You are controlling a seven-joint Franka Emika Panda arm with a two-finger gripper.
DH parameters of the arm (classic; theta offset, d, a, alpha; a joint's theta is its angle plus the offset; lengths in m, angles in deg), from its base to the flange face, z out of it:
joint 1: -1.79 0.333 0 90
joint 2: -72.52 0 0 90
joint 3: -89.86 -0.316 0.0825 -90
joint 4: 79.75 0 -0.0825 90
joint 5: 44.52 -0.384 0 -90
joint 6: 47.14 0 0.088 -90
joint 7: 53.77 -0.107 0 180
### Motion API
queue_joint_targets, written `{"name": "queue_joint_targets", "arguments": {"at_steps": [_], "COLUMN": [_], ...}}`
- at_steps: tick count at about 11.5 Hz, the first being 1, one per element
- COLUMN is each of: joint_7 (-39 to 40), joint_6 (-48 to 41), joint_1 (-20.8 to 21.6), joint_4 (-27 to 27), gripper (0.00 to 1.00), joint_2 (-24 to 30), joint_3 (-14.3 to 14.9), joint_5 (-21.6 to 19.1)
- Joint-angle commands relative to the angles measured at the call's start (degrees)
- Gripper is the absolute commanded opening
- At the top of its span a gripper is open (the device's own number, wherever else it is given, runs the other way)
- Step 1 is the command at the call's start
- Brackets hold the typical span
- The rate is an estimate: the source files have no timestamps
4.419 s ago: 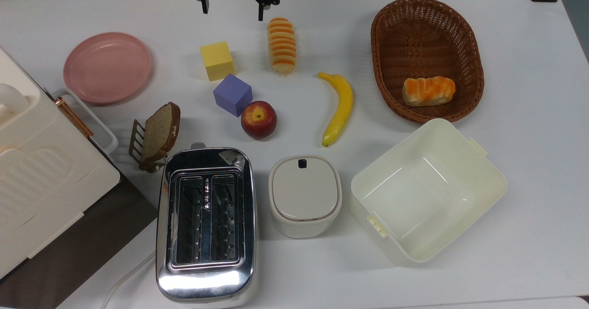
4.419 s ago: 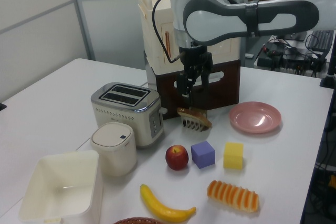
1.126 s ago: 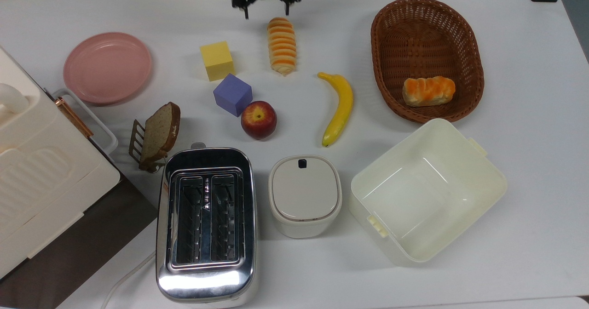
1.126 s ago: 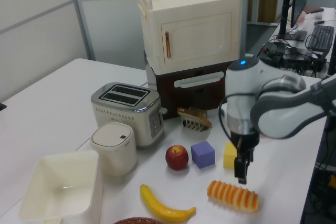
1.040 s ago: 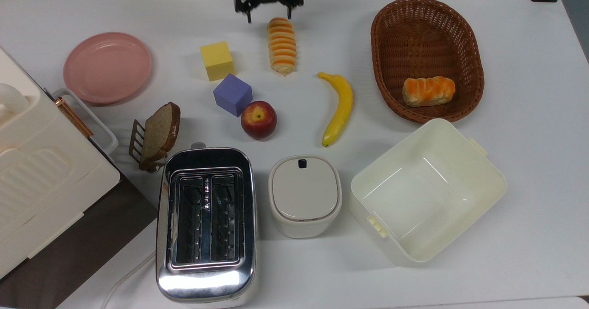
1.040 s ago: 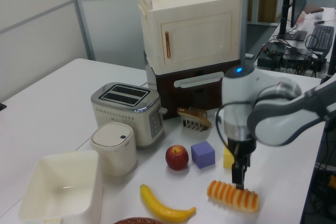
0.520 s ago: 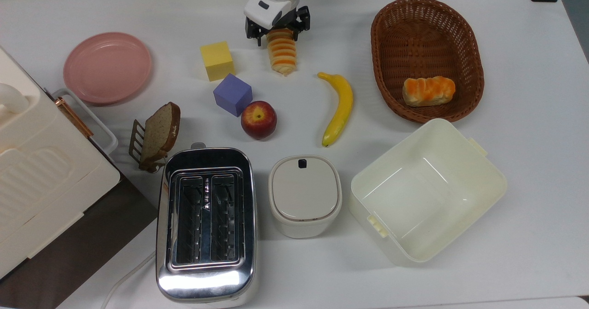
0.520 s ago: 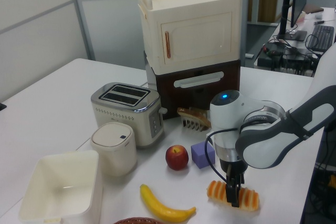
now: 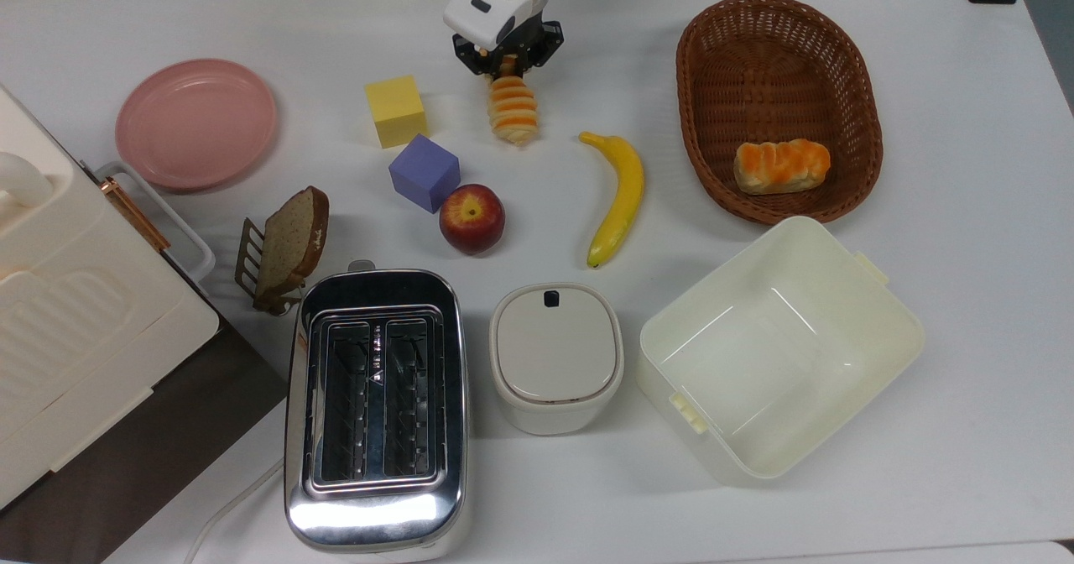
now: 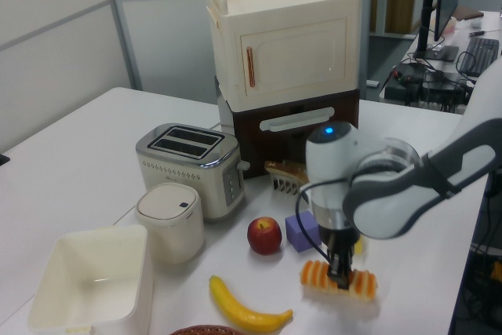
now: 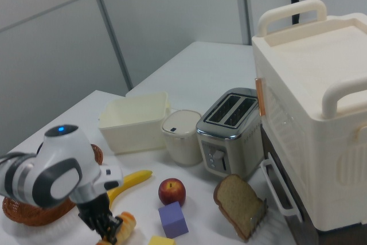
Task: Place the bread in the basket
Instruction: 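Lift the bread loaf and carry it over the wicker basket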
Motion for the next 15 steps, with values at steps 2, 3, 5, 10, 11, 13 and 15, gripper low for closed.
{"name": "queue_joint_targets", "arguments": {"at_steps": [2, 3, 5, 10, 11, 13, 15], "joint_7": [-4.4, -6.5, -9.6, -12.7, -12.7, -13.1, -14.7], "joint_6": [-17.0, -18.7, -18.9, -18.4, -18.3, -17.9, -16.1], "joint_1": [7.3, 9.6, 15.8, 29.8, 31.3, 32.6, 32.7], "joint_4": [14.8, 17.4, 20.1, 21.7, 21.8, 22.2, 22.4], "gripper": [0.1, 0.1, 0.1, 0.18, 0.31, 1.0, 1.0], "joint_2": [1.1, 1.1, 1.0, 0.1, -0.5, -1.5, -1.7], "joint_3": [0.4, 0.4, 0.3, 0.3, 0.3, 0.3, 0.2], "joint_5": [-1.0, -1.7, -2.7, -4.4, -5.3, -5.6, -5.5]}}
